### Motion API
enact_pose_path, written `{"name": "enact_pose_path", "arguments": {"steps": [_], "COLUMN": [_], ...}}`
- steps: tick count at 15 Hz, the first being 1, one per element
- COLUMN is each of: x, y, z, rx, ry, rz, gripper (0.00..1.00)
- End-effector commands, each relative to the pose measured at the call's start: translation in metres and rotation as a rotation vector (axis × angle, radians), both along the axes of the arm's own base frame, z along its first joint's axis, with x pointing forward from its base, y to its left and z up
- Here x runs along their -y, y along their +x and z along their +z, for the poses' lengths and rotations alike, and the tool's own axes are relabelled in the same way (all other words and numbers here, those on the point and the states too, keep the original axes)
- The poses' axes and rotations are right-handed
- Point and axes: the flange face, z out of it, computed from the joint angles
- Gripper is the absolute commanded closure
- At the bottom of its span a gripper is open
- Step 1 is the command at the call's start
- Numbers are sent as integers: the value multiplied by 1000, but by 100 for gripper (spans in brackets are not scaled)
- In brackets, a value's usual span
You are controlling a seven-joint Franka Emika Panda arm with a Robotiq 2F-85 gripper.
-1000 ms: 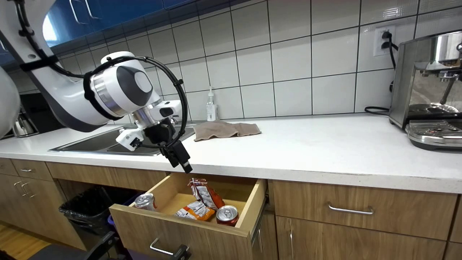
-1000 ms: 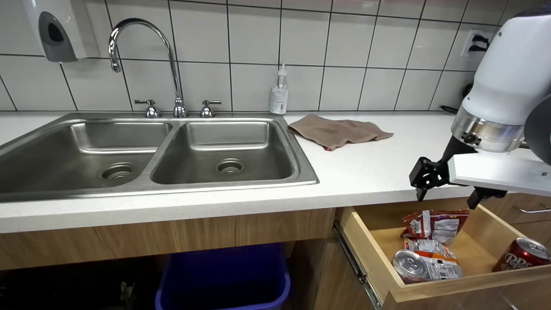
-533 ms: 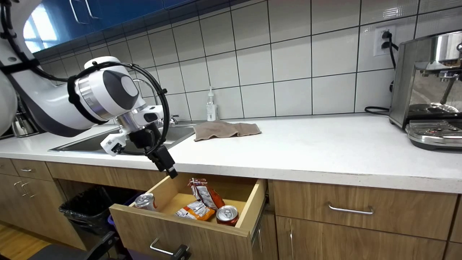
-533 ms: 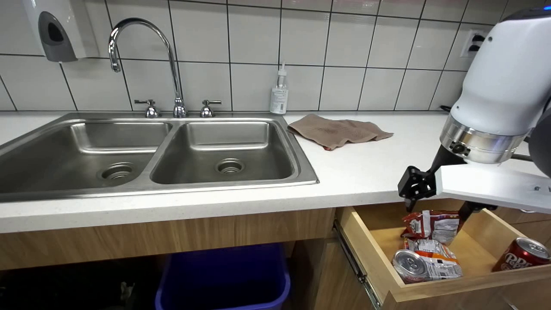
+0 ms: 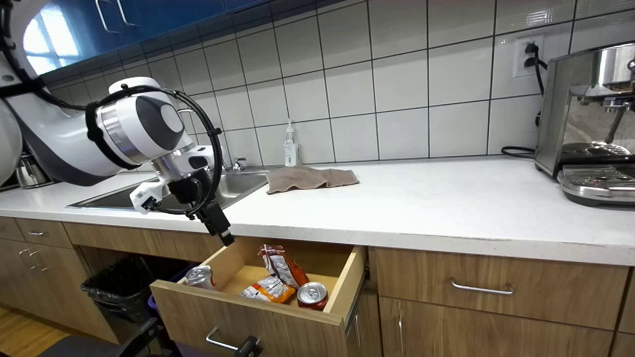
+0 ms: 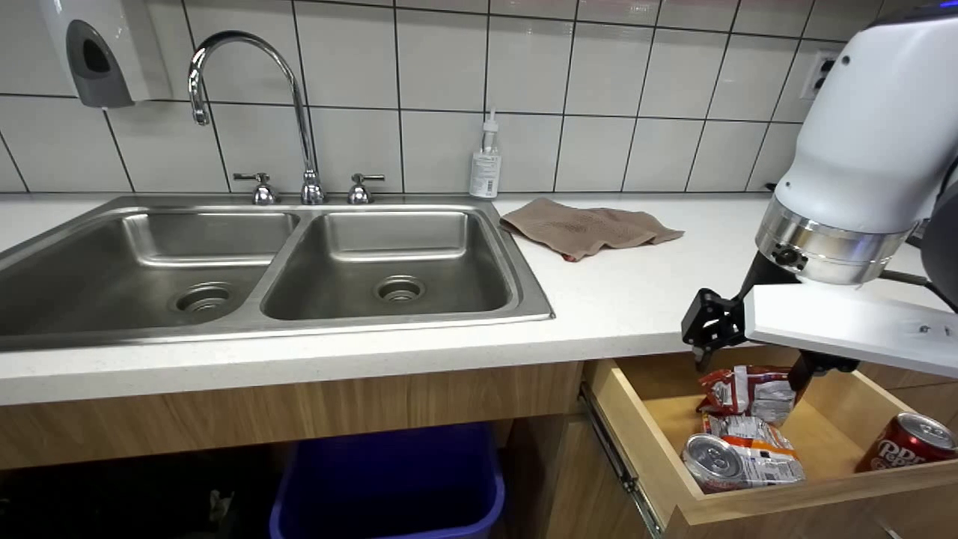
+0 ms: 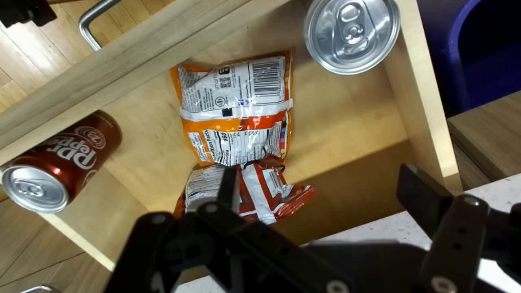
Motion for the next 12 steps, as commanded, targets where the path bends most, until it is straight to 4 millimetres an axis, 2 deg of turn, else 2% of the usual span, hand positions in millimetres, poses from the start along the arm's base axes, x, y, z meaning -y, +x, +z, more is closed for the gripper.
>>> {"name": "enact_pose_path", "arguments": {"steps": [1,12], "x": [0,10], "y": [0,0], "z": [1,5], "rx": [-1,-54], "ry": [6,22], "rz": [-3,156], "gripper": [0,0]}}
